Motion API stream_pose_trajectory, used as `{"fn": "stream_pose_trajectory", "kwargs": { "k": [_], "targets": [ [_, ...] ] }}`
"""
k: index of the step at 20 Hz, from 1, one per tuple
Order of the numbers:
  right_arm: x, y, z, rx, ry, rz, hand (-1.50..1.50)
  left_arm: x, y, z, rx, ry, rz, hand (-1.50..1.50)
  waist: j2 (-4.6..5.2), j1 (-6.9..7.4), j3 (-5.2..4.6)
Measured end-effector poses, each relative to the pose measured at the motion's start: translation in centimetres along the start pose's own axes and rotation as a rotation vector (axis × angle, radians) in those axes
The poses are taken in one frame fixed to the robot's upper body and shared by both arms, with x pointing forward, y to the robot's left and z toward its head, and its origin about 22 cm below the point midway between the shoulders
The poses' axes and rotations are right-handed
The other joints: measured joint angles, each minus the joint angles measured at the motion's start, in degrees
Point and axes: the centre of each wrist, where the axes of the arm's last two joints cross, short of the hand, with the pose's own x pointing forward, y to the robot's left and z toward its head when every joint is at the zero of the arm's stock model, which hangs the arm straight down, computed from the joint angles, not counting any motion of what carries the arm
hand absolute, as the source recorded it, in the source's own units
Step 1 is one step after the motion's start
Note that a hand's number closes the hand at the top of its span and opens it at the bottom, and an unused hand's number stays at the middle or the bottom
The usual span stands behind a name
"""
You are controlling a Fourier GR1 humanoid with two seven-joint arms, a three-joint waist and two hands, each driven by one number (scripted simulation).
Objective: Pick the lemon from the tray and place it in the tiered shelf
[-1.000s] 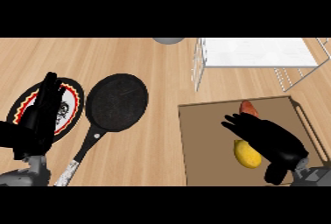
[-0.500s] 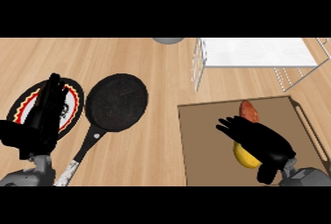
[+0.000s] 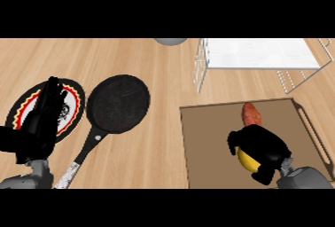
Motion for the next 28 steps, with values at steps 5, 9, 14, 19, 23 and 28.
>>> {"fn": "stream_pose_trajectory", "kwargs": {
  "k": [5,9,14,19,23,28],
  "targets": [
    [0.3,0.1,-1.2,-0.054,0.167,-0.051,1.50,-0.3,-0.1,-0.4,0.004,0.000,0.004,0.00,-0.07,-0.21,-0.26],
    [0.9,0.0,-2.4,-0.096,0.429,-0.190,1.50,0.0,-0.6,-0.4,0.007,-0.005,-0.002,0.00,-0.18,-0.58,-0.44],
    [2.9,-1.1,-4.0,-0.156,0.576,-0.281,1.50,-0.5,-0.7,0.1,0.001,-0.002,-0.002,0.00,-0.16,-0.37,-0.61],
    [5.0,-4.3,-4.0,-0.256,0.562,-0.427,1.50,0.0,-0.3,0.1,0.002,0.002,-0.001,0.00,0.12,-0.15,0.11],
    [6.8,-7.8,-2.7,-0.426,0.536,-0.544,1.50,0.1,-0.3,-0.2,0.004,0.005,-0.001,0.00,0.15,-0.18,0.32],
    [7.9,-12.7,0.8,-0.663,0.559,-0.657,1.50,0.0,-0.7,0.3,0.006,0.011,0.000,0.00,0.01,-0.38,0.38]
  ]
}}
